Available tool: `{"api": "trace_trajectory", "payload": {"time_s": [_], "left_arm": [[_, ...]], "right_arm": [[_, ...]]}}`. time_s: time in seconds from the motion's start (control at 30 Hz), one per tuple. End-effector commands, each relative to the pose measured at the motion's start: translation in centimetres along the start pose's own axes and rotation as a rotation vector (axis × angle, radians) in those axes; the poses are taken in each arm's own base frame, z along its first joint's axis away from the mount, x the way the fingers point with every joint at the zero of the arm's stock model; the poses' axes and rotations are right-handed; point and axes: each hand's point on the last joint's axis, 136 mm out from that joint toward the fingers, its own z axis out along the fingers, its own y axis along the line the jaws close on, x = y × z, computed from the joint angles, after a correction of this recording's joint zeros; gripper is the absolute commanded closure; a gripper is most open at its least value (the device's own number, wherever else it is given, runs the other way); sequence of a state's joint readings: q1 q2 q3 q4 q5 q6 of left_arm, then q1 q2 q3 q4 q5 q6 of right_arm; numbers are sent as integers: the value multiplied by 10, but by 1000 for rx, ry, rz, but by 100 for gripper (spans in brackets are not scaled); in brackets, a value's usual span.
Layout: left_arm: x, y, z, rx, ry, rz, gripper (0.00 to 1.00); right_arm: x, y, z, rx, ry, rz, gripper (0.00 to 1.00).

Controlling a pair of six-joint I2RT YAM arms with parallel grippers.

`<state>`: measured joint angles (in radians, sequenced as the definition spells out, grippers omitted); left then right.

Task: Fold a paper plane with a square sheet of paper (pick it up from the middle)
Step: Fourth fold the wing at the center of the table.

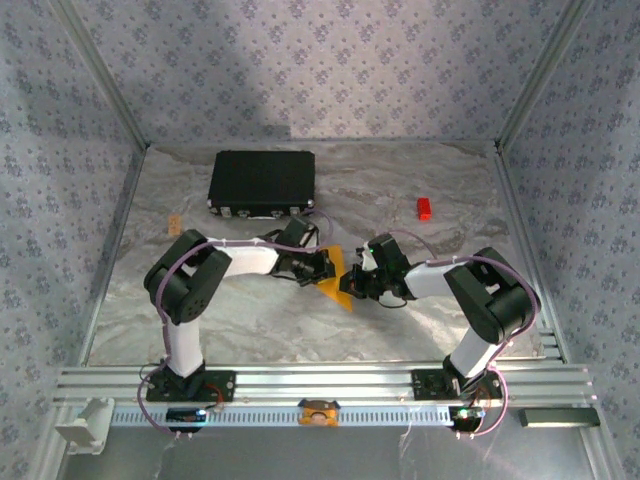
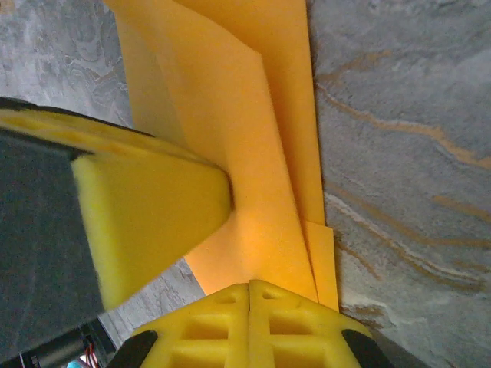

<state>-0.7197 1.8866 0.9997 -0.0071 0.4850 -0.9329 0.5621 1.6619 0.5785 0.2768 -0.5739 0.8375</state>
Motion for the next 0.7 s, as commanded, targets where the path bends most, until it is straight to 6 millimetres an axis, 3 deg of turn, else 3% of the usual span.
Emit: {"api": "trace_trajectory", "payload": {"time_s": [0.0,0.33,0.67], "left_arm": [[-10,-15,-10,28,-33,31,91],[-37,29,3,-6,-49,-82,93],[-61,47,-6,-78,-76,-109,93]], "right_arm": [[36,-54,-2,175,90,101,100],[37,-54,-2,172,95,102,100],[39,-53,-2,167,105,95,100]]}}
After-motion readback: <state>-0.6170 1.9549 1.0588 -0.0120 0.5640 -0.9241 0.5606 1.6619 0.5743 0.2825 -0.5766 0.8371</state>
